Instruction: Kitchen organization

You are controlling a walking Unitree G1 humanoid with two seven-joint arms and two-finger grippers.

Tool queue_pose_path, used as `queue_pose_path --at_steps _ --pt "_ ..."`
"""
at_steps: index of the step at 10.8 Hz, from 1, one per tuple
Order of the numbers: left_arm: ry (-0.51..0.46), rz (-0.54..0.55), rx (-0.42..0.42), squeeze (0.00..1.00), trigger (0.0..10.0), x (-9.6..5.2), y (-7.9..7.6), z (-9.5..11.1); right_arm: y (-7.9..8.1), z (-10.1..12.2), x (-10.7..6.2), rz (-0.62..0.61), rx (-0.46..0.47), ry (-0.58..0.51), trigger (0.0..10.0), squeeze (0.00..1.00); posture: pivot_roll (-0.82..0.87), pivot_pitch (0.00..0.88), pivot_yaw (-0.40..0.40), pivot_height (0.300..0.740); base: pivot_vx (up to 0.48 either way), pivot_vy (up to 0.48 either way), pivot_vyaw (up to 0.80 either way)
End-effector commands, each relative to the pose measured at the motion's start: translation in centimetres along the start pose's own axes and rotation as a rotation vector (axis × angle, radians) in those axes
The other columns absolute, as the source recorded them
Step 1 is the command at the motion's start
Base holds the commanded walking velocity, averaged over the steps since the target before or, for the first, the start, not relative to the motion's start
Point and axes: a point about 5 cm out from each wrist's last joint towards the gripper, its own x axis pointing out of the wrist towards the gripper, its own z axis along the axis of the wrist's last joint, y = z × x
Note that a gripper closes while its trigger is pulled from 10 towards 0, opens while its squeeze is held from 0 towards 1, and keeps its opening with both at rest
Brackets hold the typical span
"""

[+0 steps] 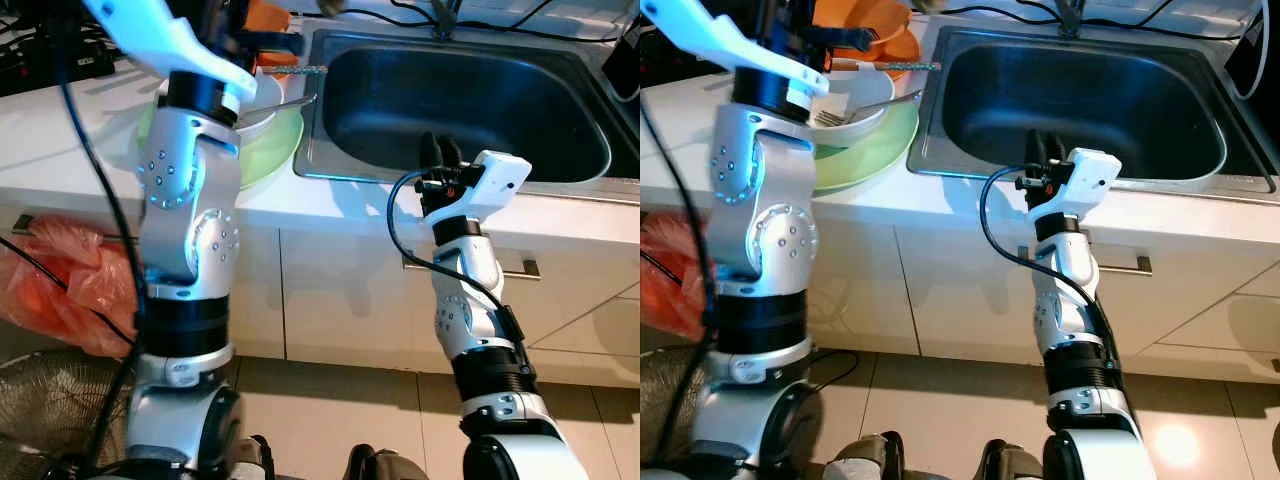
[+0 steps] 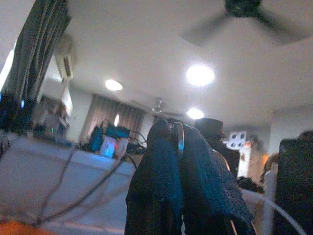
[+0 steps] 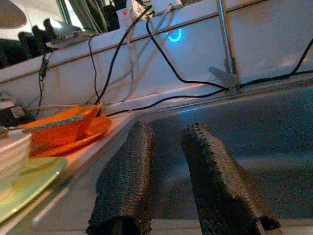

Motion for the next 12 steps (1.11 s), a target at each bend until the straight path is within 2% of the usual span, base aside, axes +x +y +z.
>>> queue_pose_path --at_steps 1,3,4,5,6,8,9,10,12 --pt "-0.025 -0.018 -0.033 0.0 10.0 0.5 -0.3 0.5 0.2 1.0 0.5 0.004 0.028 -0.036 10.0 0.0 0.11 0.121 -0.037 0.74 0.0 0.0 0.0" --pt "-0.039 -0.01 -0.18 0.0 10.0 0.0 -0.1 0.4 0.6 2.1 1.2 -0.004 0.152 -0.068 10.0 0.0 0.11 0.106 -0.045 0.74 0.0 0.0 0.0" --pt "-0.015 -0.035 -0.23 0.0 10.0 -0.3 -0.3 -0.1 0.9 2.4 1.4 0.009 0.2 -0.072 10.0 0.0 0.11 0.103 -0.046 0.74 0.0 0.0 0.0" --pt "0.038 -0.043 -0.253 0.0 10.0 -0.8 -0.4 -1.3 1.5 3.0 1.8 0.017 0.319 -0.085 10.0 0.0 0.11 0.101 -0.049 0.74 0.0 0.0 0.0" --pt "0.05 -0.042 -0.288 0.0 10.0 -0.9 -0.6 -1.6 2.0 3.8 2.1 0.054 0.393 -0.101 10.0 0.0 0.11 0.106 -0.05 0.74 0.0 0.0 0.0" --pt "0.092 -0.02 -0.344 0.0 10.0 -1.7 -0.4 -3.0 2.6 4.4 1.9 0.107 0.477 -0.101 10.0 0.0 0.11 0.112 -0.051 0.74 0.0 0.0 0.0" --pt "0.123 -0.019 -0.346 0.0 10.0 -2.0 -0.4 -3.5 2.6 4.6 1.8 0.113 0.502 -0.102 10.0 0.0 0.11 0.116 -0.05 0.74 0.0 0.0 0.0" --pt "0.15 0.003 -0.366 0.0 10.0 -2.4 -0.2 -4.1 2.6 4.8 1.7 0.12 0.568 -0.102 10.0 0.0 0.11 0.121 -0.049 0.74 0.0 0.0 0.0" --pt "0.168 0.034 -0.421 0.0 10.0 -2.9 0.0 -4.8 2.8 4.8 1.5 0.156 0.605 -0.086 10.0 0.0 0.11 0.124 -0.048 0.74 0.0 0.0 0.0"
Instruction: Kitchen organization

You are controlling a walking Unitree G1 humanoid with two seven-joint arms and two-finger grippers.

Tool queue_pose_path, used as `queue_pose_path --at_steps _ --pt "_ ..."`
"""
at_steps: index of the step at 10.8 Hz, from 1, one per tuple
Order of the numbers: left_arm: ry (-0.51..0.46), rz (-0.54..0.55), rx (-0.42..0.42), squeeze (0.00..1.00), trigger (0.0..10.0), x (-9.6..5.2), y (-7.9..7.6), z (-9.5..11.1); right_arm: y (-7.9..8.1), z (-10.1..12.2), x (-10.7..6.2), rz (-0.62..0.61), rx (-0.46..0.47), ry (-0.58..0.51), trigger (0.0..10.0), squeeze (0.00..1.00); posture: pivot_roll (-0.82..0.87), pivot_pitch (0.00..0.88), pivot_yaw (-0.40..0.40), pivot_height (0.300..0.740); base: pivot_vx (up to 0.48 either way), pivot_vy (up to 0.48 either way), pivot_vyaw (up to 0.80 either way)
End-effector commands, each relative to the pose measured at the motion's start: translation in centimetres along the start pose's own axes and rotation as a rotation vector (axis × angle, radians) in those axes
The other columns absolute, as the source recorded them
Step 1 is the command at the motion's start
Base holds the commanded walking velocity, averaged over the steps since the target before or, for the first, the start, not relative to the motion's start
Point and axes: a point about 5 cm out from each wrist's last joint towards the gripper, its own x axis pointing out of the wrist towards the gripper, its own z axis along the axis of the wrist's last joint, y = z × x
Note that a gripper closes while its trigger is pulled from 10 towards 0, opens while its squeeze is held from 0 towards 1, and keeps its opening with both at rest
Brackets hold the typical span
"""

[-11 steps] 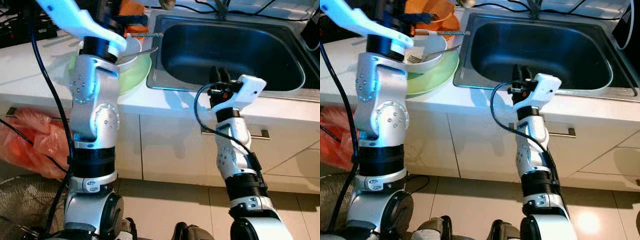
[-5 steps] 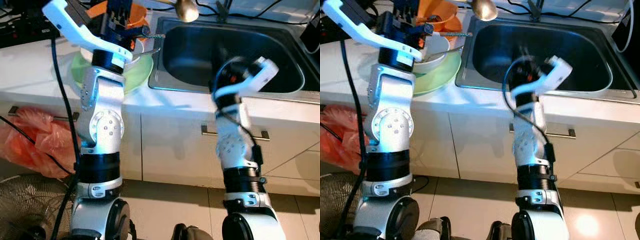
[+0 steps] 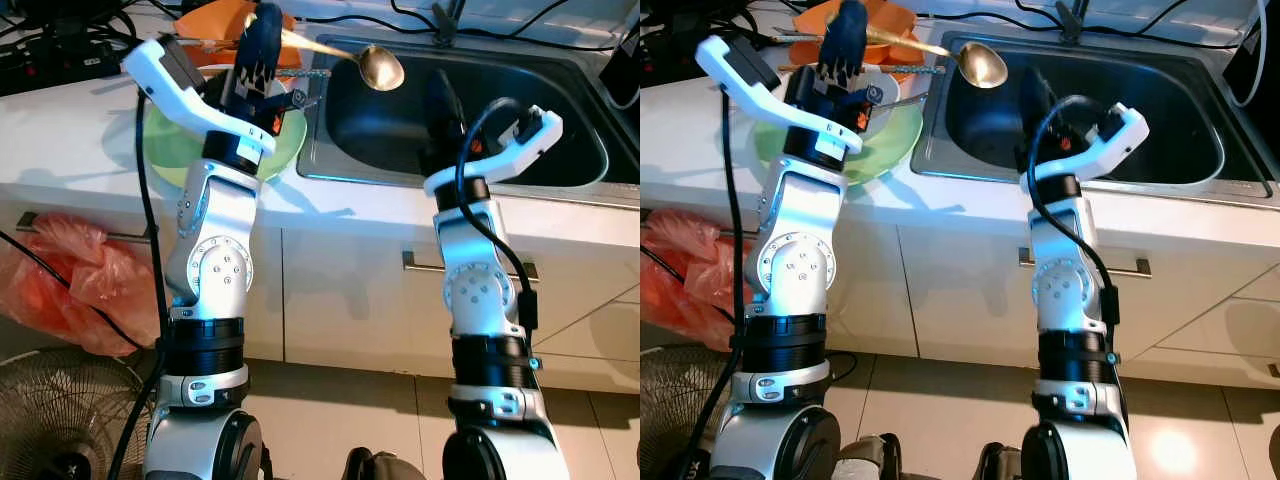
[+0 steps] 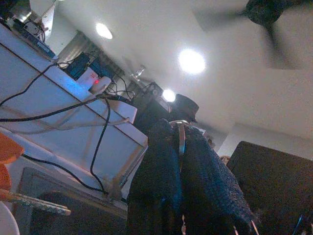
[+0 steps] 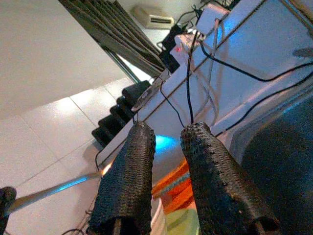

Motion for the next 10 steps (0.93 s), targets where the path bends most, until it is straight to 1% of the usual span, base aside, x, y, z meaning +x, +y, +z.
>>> queue_pose_path --at_steps 1,3,4,5,9,10 --pt "-0.001 -0.012 -0.049 0.0 10.0 0.1 -0.3 -0.3 0.4 0.2 -0.2 0.03 0.024 -0.007 10.0 0.0 0.11 0.127 -0.048 0.74 0.0 0.0 0.0" --pt "-0.012 -0.045 -0.098 0.0 10.0 0.2 -0.8 -0.1 0.4 0.3 -0.3 0.027 0.03 0.003 10.0 0.0 0.11 0.128 -0.047 0.74 0.0 0.0 0.0" --pt "-0.015 -0.054 -0.143 0.0 10.0 0.1 -1.1 -0.2 0.3 0.4 -0.3 0.027 0.055 -0.005 10.0 0.0 0.11 0.129 -0.048 0.74 0.0 0.0 0.0" --pt "-0.009 -0.061 -0.164 0.0 10.0 0.0 -1.1 -0.3 0.4 0.5 -0.3 0.036 0.071 -0.005 10.0 0.0 0.11 0.13 -0.05 0.74 0.0 0.0 0.0" --pt "0.028 -0.087 -0.176 0.0 10.0 -0.3 -1.3 -0.7 0.5 0.6 -0.3 0.048 0.092 -0.001 10.0 0.0 0.11 0.128 -0.05 0.74 0.0 0.0 0.0" --pt "0.045 -0.101 -0.181 0.0 10.0 -0.4 -1.5 -1.0 0.8 0.7 -0.3 0.068 0.119 -0.006 10.0 0.0 0.11 0.127 -0.05 0.74 0.0 0.0 0.0"
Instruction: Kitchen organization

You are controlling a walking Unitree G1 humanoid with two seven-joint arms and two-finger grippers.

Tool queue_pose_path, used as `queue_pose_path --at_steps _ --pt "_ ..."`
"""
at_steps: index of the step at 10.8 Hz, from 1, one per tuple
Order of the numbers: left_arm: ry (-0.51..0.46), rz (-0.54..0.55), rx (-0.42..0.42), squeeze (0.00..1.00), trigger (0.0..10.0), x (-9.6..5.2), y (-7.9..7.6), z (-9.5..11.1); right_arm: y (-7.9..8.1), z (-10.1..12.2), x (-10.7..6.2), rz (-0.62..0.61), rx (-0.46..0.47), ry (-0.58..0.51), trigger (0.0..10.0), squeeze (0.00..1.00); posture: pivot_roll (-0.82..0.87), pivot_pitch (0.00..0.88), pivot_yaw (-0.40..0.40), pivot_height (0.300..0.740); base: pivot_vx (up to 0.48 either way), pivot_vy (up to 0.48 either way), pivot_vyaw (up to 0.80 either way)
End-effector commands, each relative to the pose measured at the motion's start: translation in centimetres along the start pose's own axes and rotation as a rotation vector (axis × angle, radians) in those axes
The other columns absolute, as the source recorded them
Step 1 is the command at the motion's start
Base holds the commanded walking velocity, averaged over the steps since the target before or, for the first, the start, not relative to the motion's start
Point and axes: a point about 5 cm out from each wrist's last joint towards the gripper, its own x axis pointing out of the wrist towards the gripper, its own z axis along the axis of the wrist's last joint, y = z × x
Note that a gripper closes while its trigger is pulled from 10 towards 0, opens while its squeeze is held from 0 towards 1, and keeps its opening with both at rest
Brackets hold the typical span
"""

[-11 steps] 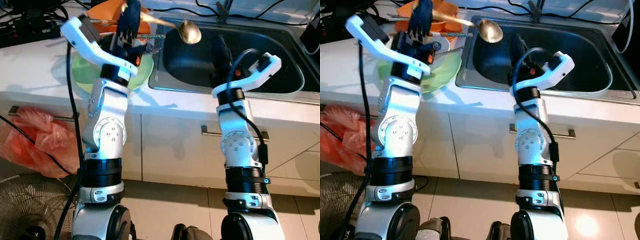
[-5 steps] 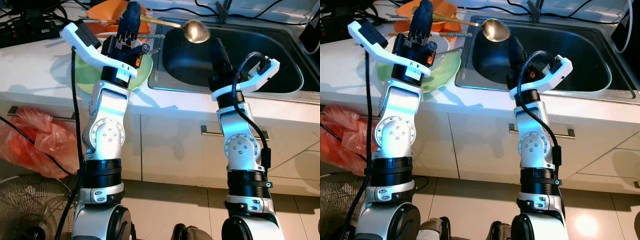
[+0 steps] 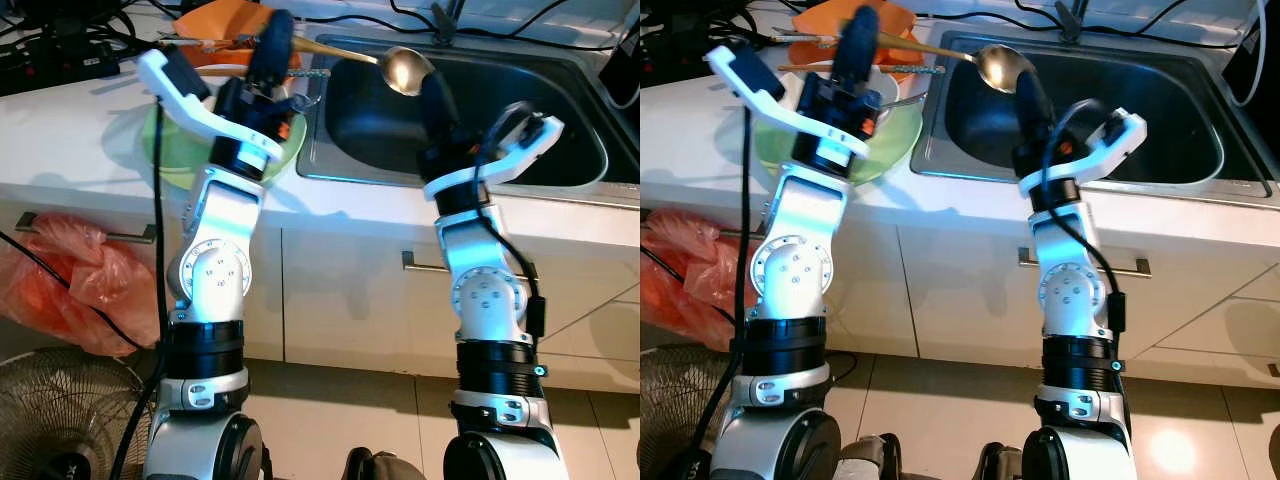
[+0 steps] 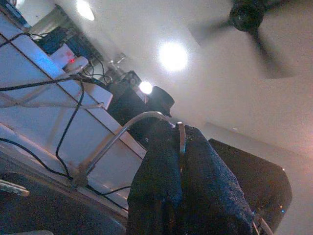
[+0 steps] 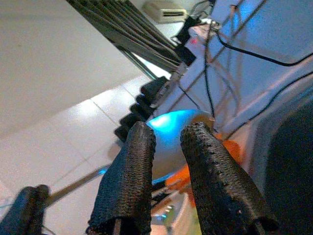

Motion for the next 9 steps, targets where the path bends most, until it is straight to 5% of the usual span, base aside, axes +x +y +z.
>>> queue_pose_path --at_steps 1,7,8,9 --pt "0.009 -0.041 -0.029 0.0 10.0 -0.12 -0.89 -0.57 0.12 0.26 -0.28 0.013 0.018 -0.015 10.0 0.0 0.11 0.126 -0.049 0.74 0.0 0.0 0.0" --pt "0.04 -0.065 -0.078 0.0 10.0 -0.34 -1.24 -1.23 0.11 0.33 -0.27 0.013 0.057 -0.02 10.0 0.0 0.11 0.124 -0.053 0.74 0.0 0.0 0.0" --pt "0.043 -0.066 -0.08 0.0 10.0 -0.36 -1.24 -1.24 0.1 0.33 -0.26 0.011 0.058 -0.02 6.7 0.0 0.11 0.124 -0.053 0.74 0.0 0.0 0.0" --pt "0.048 -0.067 -0.082 0.0 10.0 -0.41 -1.22 -1.31 0.09 0.35 -0.25 0.01 0.061 -0.023 0.0 0.0 0.11 0.126 -0.053 0.74 0.0 0.0 0.0"
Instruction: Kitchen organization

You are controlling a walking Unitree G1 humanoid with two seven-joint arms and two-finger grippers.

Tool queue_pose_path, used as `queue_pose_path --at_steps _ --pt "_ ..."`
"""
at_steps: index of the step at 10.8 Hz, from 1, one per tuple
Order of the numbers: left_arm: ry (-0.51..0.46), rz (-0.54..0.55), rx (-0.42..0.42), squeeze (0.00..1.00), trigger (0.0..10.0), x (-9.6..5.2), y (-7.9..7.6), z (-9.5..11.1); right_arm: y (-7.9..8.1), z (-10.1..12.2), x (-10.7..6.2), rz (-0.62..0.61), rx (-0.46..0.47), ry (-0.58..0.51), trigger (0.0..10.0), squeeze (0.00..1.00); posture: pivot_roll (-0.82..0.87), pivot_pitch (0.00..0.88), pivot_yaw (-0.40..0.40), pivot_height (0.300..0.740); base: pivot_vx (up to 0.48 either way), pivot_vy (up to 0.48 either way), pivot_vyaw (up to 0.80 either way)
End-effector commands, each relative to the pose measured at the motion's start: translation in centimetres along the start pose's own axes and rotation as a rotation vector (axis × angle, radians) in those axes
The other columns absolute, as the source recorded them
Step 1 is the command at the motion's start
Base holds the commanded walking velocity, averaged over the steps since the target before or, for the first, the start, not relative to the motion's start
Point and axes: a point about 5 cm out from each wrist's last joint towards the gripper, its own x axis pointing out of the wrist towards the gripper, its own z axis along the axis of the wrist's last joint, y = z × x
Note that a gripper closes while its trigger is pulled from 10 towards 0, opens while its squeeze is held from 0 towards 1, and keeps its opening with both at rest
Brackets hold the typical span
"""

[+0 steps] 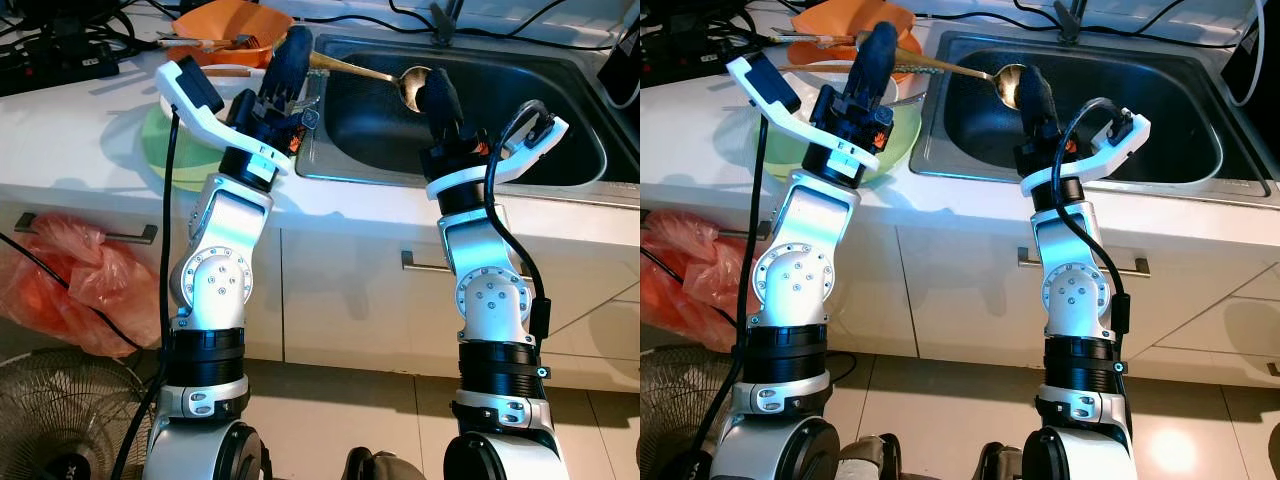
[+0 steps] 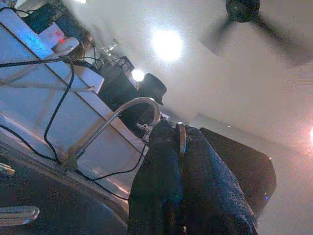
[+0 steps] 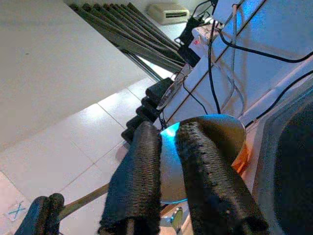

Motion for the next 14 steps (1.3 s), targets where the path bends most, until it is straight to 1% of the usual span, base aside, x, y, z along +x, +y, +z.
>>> queue_pose_path --at_steps 1,5,6,7,8,9,10,11,12,14 --pt "0.004 -0.044 -0.036 0.0 10.0 0.1 -1.0 -0.7 0.2 0.3 -0.2 0.012 0.017 -0.019 0.0 0.0 0.11 0.127 -0.053 0.74 0.0 0.0 0.0" --pt "0.014 -0.028 -0.029 0.0 10.0 0.1 -0.8 -0.8 0.3 0.4 -0.2 0.022 0.056 -0.032 0.0 0.0 0.11 0.13 -0.052 0.74 0.0 0.0 0.0" --pt "0.029 -0.007 0.007 0.0 10.0 0.1 -0.6 -1.0 0.3 0.5 -0.2 0.021 0.062 -0.036 0.0 0.0 0.11 0.13 -0.052 0.74 0.0 0.0 0.0" --pt "0.074 0.01 0.072 0.0 10.0 0.1 -0.4 -1.5 0.3 0.5 -0.2 0.021 0.065 -0.039 0.0 0.0 0.11 0.132 -0.051 0.74 0.0 0.0 0.0" --pt "0.105 0.018 0.107 0.0 10.0 0.0 -0.2 -2.0 0.3 0.6 -0.2 0.019 0.075 -0.045 0.0 0.0 0.11 0.132 -0.052 0.74 0.0 0.0 0.0" --pt "0.104 0.024 0.095 0.0 10.0 0.0 -0.1 -2.0 0.3 0.6 -0.2 0.021 0.083 -0.046 0.0 0.0 0.11 0.135 -0.052 0.74 0.0 0.0 0.0" --pt "0.085 0.027 0.081 0.44 10.0 0.0 0.0 -1.8 0.3 0.6 -0.2 0.021 0.102 -0.049 0.0 0.0 0.11 0.136 -0.052 0.74 0.0 0.0 0.0" --pt "0.066 0.032 0.097 0.29 10.0 0.0 0.0 -1.5 0.2 0.6 -0.3 0.011 0.099 -0.049 0.0 0.0 0.11 0.136 -0.052 0.74 0.0 0.0 0.0" --pt "0.048 0.057 0.129 0.0 10.0 0.1 0.3 -1.1 -0.1 0.7 -0.3 -0.009 0.095 -0.05 10.0 0.0 0.11 0.135 -0.051 0.74 0.0 0.0 0.0" --pt "-0.01 0.093 0.152 0.0 10.0 0.2 0.7 -0.2 -0.5 0.9 -0.3 -0.032 0.079 -0.053 10.0 0.0 0.11 0.132 -0.053 0.74 0.0 0.0 0.0"
